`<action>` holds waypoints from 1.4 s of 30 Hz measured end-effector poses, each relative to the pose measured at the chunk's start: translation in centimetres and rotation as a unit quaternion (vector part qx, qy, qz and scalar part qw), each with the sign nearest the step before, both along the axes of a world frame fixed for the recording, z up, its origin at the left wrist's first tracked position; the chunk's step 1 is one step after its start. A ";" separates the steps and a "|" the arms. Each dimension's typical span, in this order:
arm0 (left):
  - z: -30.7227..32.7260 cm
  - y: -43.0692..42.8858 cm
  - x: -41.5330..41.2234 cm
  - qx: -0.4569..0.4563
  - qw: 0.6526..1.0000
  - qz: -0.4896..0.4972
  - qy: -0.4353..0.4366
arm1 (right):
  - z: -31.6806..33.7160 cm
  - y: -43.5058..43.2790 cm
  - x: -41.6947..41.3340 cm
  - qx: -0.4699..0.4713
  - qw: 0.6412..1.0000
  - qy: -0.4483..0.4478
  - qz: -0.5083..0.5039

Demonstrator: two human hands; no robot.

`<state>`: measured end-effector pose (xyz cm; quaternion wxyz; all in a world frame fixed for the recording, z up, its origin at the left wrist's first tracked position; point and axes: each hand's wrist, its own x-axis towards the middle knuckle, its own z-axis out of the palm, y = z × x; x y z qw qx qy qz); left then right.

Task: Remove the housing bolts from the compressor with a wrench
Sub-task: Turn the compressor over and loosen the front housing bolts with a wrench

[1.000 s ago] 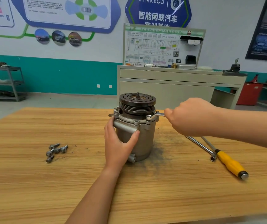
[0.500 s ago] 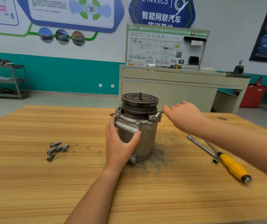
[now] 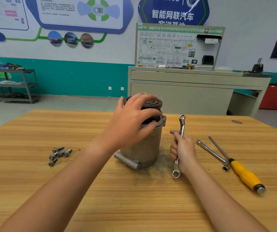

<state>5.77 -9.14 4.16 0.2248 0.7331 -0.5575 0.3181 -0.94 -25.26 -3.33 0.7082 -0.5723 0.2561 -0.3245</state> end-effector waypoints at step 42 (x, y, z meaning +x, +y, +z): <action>-7.5 9.4 1.2 -0.274 0.875 0.181 0.356 | -1.8 2.4 -0.4 0.003 0.989 0.033 0.143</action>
